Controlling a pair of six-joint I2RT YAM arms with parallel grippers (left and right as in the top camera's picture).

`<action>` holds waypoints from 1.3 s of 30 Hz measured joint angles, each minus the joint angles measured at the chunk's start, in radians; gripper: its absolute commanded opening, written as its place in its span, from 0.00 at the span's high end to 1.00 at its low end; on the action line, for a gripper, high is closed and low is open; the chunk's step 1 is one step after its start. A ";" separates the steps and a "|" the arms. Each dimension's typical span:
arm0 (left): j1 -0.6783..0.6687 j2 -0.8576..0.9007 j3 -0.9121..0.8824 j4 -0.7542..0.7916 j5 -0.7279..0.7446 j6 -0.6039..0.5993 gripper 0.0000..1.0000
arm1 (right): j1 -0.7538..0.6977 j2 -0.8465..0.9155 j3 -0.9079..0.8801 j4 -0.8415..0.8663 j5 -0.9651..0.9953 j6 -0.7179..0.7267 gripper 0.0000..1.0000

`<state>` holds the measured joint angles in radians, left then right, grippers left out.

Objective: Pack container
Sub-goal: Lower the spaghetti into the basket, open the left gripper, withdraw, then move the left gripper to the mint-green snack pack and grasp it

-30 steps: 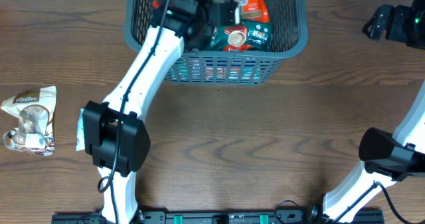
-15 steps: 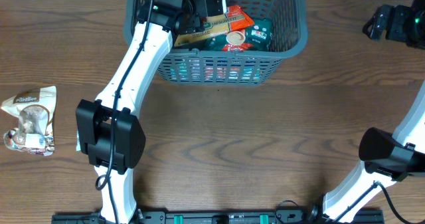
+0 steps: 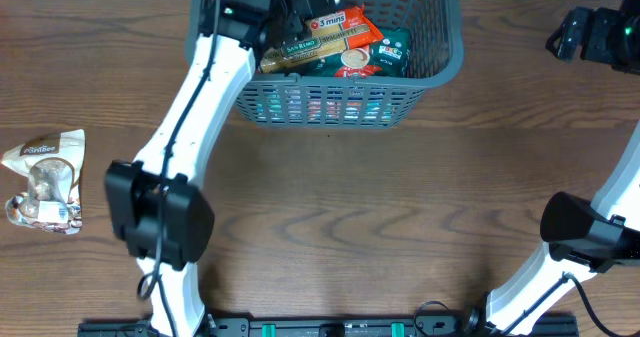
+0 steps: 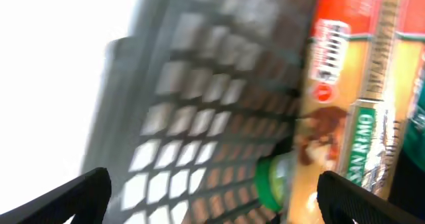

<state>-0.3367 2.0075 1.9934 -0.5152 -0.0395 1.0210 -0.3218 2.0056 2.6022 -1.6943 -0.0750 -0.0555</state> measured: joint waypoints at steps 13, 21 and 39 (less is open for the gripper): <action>0.078 -0.455 0.025 -0.480 -0.212 -0.503 0.02 | 0.000 0.000 0.000 0.000 0.000 0.000 0.01; 0.376 -0.517 0.010 -0.867 -0.237 -0.859 0.01 | 0.000 0.000 0.000 0.000 -0.003 0.000 0.01; 0.645 -0.800 -0.819 -0.555 -0.016 -0.908 0.02 | 0.000 0.000 0.000 0.003 -0.004 0.000 0.01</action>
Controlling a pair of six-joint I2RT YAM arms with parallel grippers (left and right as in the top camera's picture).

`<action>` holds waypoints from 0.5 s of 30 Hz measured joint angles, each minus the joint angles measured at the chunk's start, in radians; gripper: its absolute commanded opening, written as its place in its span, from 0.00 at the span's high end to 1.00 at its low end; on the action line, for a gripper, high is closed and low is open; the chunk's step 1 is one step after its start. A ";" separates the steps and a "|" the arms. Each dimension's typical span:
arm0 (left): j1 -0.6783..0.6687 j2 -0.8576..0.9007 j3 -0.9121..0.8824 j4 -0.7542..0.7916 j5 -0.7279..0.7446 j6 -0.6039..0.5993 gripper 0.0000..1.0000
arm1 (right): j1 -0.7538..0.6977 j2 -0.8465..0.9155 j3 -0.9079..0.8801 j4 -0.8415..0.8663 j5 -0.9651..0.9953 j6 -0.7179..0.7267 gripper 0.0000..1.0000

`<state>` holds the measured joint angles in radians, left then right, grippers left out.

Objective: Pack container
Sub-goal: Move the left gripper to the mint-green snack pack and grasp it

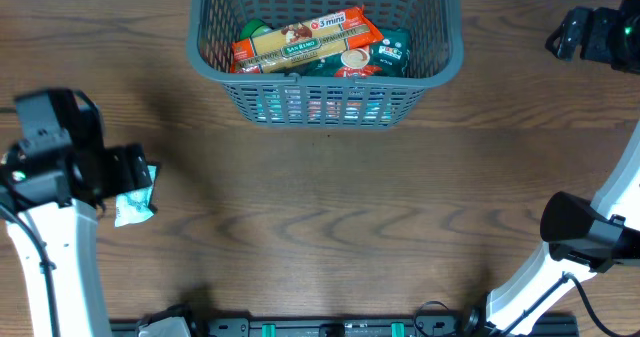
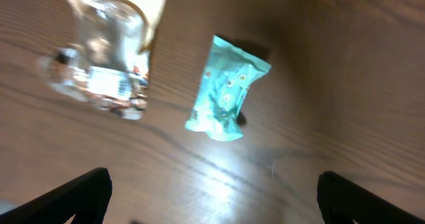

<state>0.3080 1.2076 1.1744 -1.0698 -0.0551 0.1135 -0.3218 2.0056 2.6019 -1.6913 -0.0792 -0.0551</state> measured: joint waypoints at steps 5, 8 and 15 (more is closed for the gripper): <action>0.012 0.028 -0.154 0.120 0.043 0.011 0.01 | 0.000 0.000 0.000 0.001 0.000 0.000 0.01; 0.013 0.073 -0.188 0.190 0.056 0.038 0.01 | 0.000 0.000 0.000 0.001 0.000 0.000 0.01; 0.013 0.235 -0.191 0.264 0.067 0.077 0.01 | 0.000 0.000 0.000 0.001 0.000 0.000 0.01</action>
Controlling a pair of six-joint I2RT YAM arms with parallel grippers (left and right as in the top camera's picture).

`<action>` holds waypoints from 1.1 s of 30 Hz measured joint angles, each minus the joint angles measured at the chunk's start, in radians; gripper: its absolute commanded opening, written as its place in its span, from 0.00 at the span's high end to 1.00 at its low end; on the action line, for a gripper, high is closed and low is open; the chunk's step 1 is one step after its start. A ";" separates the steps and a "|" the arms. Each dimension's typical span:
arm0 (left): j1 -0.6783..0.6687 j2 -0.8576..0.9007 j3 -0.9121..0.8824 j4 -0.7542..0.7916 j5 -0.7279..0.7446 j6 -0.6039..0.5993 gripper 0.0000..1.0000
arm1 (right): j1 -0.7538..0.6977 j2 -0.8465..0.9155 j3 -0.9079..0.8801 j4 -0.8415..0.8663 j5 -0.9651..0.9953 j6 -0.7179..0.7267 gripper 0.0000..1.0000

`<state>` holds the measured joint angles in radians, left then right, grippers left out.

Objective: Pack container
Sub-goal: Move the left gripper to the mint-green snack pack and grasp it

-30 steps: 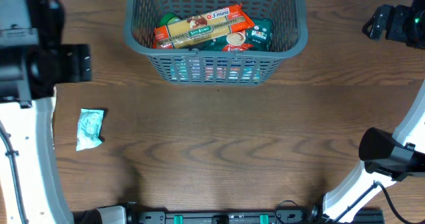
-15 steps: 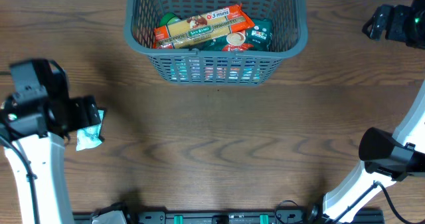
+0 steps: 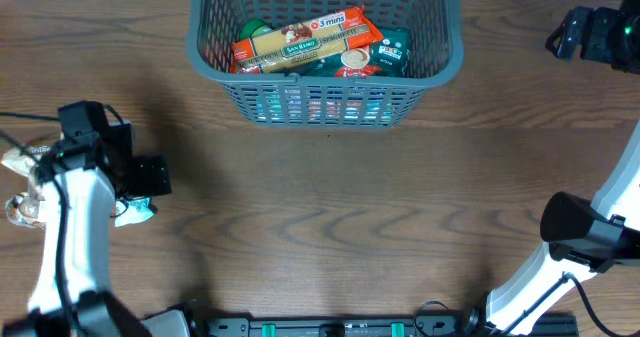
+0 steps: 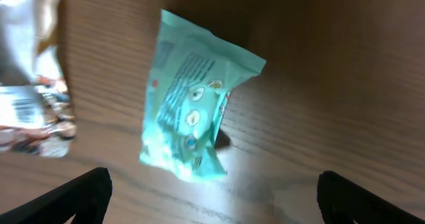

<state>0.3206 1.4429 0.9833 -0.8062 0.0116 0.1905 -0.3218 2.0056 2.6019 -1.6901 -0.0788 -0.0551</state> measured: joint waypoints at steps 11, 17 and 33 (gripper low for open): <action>0.042 0.167 -0.007 0.097 0.008 0.020 0.01 | 0.000 0.000 0.000 -0.004 0.000 0.000 0.01; 0.083 0.179 -0.007 0.140 0.008 0.021 0.01 | 0.000 0.000 0.000 -0.004 0.000 0.000 0.01; 0.084 0.322 -0.006 0.206 0.028 0.025 0.08 | 0.000 0.000 0.000 -0.004 0.000 0.000 0.01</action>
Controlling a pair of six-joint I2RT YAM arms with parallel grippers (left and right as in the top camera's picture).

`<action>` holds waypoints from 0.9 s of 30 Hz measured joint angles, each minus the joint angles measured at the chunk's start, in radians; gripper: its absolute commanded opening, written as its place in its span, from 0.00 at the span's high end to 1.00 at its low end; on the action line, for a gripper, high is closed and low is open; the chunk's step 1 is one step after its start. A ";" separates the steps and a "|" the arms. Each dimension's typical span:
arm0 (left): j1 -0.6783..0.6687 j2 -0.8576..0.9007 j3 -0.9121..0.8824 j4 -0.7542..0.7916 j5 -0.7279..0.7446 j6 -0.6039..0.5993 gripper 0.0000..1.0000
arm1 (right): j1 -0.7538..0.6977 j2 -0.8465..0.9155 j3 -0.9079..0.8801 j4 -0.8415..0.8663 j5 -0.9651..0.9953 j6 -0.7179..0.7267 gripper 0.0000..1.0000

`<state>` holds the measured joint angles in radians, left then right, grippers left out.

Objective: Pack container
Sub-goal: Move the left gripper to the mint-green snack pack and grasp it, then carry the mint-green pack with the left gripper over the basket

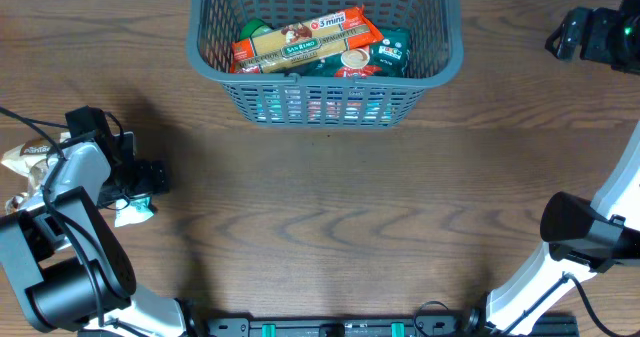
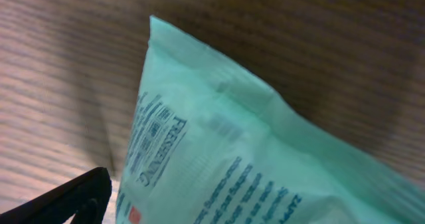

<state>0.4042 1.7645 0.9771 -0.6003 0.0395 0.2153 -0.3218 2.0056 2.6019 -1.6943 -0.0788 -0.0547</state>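
A grey basket [image 1: 440,52] at the table's far middle holds a pasta box [image 1: 300,45], an orange packet [image 1: 352,37] and a dark green packet [image 1: 393,49]. At the left, a teal packet [image 1: 131,211] lies on the wood under my left gripper [image 1: 138,195]. In the left wrist view the teal packet [image 2: 252,157] fills the frame. One black fingertip [image 2: 70,199] shows at its left edge; the other is hidden. The left gripper [image 2: 212,207] is open, low over the packet. My right gripper [image 1: 562,35] hangs at the far right, away from everything.
A clear bag with a tan label [image 1: 28,157] lies at the left table edge, partly under my left arm. The right arm's base [image 1: 580,232] stands at the right. Bare wood [image 1: 350,207] lies between the packet and the basket.
My left gripper has come down much closer to the teal packet, which now fills the wrist view. It is still open. The packet, basket and right arm have not moved.
My left gripper was open inside the basket beside the pasta box. Then it was over the table's left side, above the teal packet and the clear bag. Then it hung closer over the teal packet, and now sits right at it.
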 measured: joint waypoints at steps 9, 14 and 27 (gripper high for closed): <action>0.001 0.006 0.001 -0.009 0.063 0.004 0.60 | 0.000 0.000 0.000 0.000 0.000 0.000 0.01; 0.001 -0.011 0.014 -0.083 0.099 -0.013 0.94 | 0.000 0.000 0.000 0.000 0.000 0.000 0.01; -0.104 -0.099 0.600 -0.553 0.171 -0.037 0.95 | 0.000 0.000 0.000 0.000 0.000 0.000 0.01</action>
<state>0.3000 1.6653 1.5768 -1.1530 0.2108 0.1780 -0.3218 2.0056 2.6019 -1.6947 -0.0788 -0.0547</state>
